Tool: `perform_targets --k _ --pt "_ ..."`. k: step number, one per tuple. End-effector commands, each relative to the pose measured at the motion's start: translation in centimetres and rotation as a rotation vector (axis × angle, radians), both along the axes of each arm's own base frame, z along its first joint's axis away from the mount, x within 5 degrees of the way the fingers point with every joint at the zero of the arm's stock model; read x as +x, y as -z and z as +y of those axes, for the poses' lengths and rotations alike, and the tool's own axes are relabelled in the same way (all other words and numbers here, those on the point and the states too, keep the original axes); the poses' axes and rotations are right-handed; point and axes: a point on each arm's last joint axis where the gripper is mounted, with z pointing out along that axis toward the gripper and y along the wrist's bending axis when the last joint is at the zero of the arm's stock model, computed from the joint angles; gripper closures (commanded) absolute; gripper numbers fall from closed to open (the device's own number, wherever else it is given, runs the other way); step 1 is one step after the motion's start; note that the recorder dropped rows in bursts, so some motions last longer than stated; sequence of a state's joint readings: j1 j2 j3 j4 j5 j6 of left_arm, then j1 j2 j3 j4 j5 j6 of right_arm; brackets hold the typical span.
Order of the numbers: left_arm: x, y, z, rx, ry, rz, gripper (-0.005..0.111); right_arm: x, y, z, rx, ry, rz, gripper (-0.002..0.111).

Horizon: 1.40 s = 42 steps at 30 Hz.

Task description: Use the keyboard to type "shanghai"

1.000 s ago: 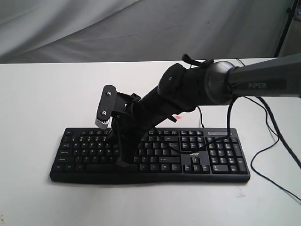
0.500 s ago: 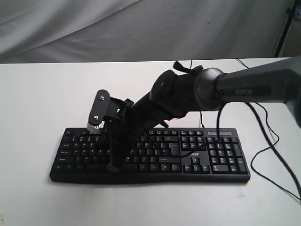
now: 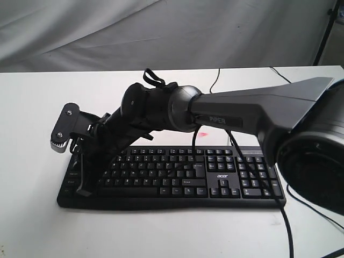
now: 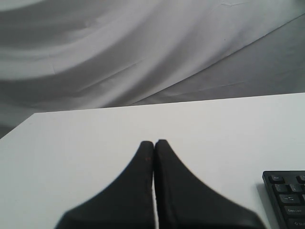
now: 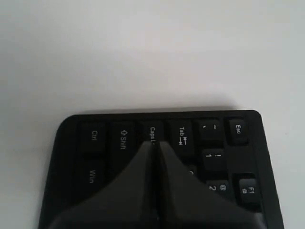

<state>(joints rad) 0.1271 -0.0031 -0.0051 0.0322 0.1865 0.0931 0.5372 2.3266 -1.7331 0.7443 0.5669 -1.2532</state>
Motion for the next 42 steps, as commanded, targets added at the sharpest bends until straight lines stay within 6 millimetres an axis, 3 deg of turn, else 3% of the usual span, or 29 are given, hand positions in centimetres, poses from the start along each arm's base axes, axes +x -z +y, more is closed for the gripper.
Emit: perform_targets --k 1,42 --pt "0.0 0.2 0.0 -0.004 0.004 0.005 0.106 0.1 -0.2 0.0 -0.003 -0.002 0.002 0.108" --pt "0.0 0.2 0.0 -0.004 0.004 0.005 0.106 0.4 1.6 -0.1 -0.03 0.005 -0.004 0.108"
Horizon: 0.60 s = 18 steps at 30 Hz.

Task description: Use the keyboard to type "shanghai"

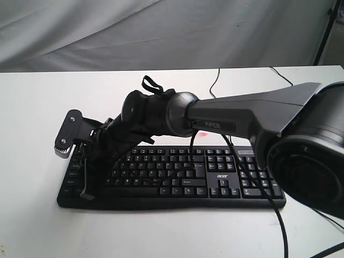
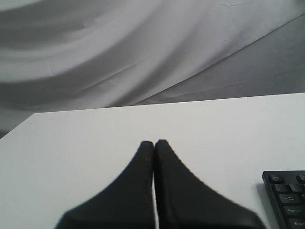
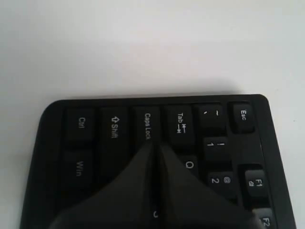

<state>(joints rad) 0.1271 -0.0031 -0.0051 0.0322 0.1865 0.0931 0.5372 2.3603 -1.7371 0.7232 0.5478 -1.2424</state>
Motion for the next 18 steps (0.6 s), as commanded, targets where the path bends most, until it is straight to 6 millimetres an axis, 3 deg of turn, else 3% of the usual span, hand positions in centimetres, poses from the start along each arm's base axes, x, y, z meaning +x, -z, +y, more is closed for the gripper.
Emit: perform_targets --k 1,6,15,18 --pt "0.0 0.2 0.0 -0.004 0.004 0.005 0.106 0.1 0.3 0.0 -0.007 -0.004 -0.006 0.108" --pt "0.0 0.2 0.0 -0.004 0.004 0.005 0.106 0.2 0.8 -0.2 -0.023 -0.011 0.0 0.108" --pt "0.0 0.2 0.0 -0.004 0.004 0.005 0.106 -0.1 -2.4 -0.3 -0.002 -0.039 -0.031 0.108" --pt "0.0 0.2 0.0 -0.004 0.004 0.005 0.106 0.0 -2.5 -0.5 -0.005 -0.039 -0.03 0.108"
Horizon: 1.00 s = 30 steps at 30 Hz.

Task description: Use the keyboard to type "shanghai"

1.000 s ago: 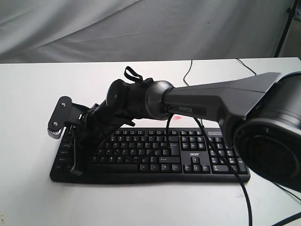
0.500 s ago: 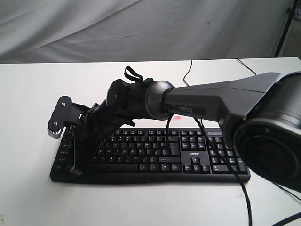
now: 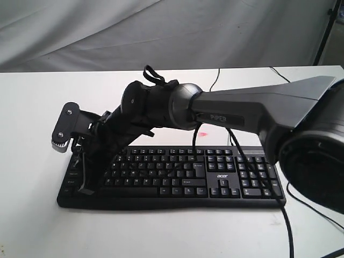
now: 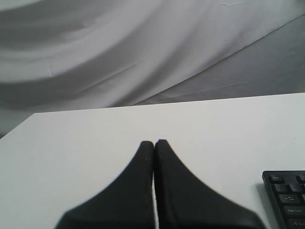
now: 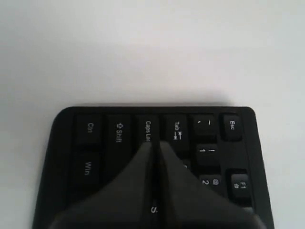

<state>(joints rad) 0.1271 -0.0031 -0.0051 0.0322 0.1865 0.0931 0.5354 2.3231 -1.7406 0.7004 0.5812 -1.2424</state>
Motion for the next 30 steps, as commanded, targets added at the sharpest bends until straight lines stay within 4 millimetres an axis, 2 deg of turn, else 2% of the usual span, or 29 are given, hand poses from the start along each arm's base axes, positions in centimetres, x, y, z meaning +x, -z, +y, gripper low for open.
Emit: perform_targets --k 1,4,6,9,11,17,20,22,25,30 --pt "0.0 0.2 0.0 -0.004 0.004 0.005 0.106 0.1 -0.7 -0.5 -0.009 -0.014 -0.01 0.108" --pt "0.0 0.2 0.0 -0.004 0.004 0.005 0.106 0.2 -0.2 -2.0 -0.068 -0.074 0.037 0.108" --pt "0.0 0.2 0.0 -0.004 0.004 0.005 0.106 0.0 -0.2 -2.1 -0.064 -0.098 0.064 0.108" --pt "0.0 0.2 0.0 -0.004 0.004 0.005 0.106 0.1 -1.3 -2.5 -0.029 -0.092 0.061 0.108" --pt "0.0 0.2 0.0 -0.004 0.004 0.005 0.106 0.4 -1.4 -3.3 -0.034 -0.09 0.08 0.108" --pt "0.0 0.2 0.0 -0.004 0.004 0.005 0.106 -0.1 -1.3 -7.4 -0.012 -0.074 0.109 0.108" --pt "0.0 0.2 0.0 -0.004 0.004 0.005 0.106 -1.3 -1.3 -10.2 0.036 -0.041 0.067 0.108" --pt "0.0 0.2 0.0 -0.004 0.004 0.005 0.106 -2.2 -2.1 -11.6 0.053 -0.033 0.044 0.108" --pt "0.0 0.2 0.0 -0.004 0.004 0.005 0.106 -2.9 -2.8 -12.3 0.046 -0.02 0.019 0.108" --pt "0.0 0.2 0.0 -0.004 0.004 0.005 0.106 -2.4 -2.5 -12.5 0.041 0.029 -0.007 0.108"
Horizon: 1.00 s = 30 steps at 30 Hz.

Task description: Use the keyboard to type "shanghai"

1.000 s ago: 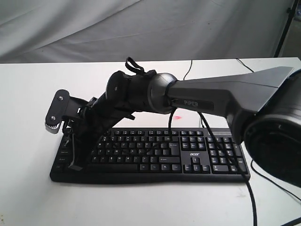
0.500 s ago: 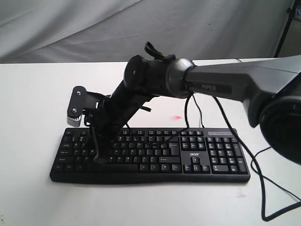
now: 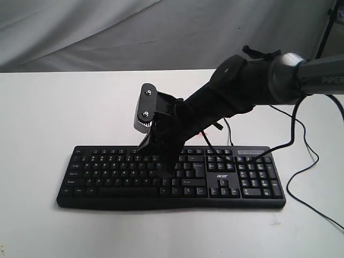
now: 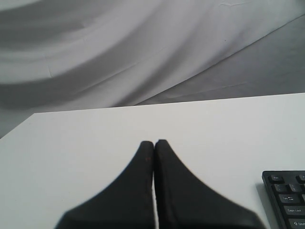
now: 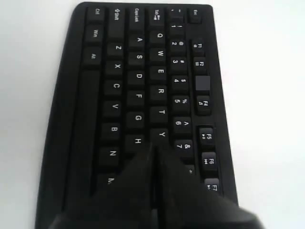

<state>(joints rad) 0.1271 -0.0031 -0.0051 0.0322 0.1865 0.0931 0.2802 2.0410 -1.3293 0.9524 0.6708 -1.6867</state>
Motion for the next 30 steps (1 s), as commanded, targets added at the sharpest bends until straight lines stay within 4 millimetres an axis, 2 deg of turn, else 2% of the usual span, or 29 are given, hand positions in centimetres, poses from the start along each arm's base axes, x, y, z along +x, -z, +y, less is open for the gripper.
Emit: perform_targets --k 1,14,22,30 --pt "0.0 0.2 0.0 -0.004 0.004 0.005 0.106 0.2 0.3 -0.1 0.007 0.038 -0.016 0.108" --pt "0.0 0.2 0.0 -0.004 0.004 0.005 0.106 0.3 0.7 -0.3 -0.018 0.019 -0.035 0.108" --pt "0.0 0.2 0.0 -0.004 0.004 0.005 0.106 0.7 3.1 -0.4 -0.042 0.043 -0.002 0.108" --pt "0.0 0.2 0.0 -0.004 0.004 0.005 0.106 0.8 3.4 -0.4 -0.048 0.049 0.0 0.108"
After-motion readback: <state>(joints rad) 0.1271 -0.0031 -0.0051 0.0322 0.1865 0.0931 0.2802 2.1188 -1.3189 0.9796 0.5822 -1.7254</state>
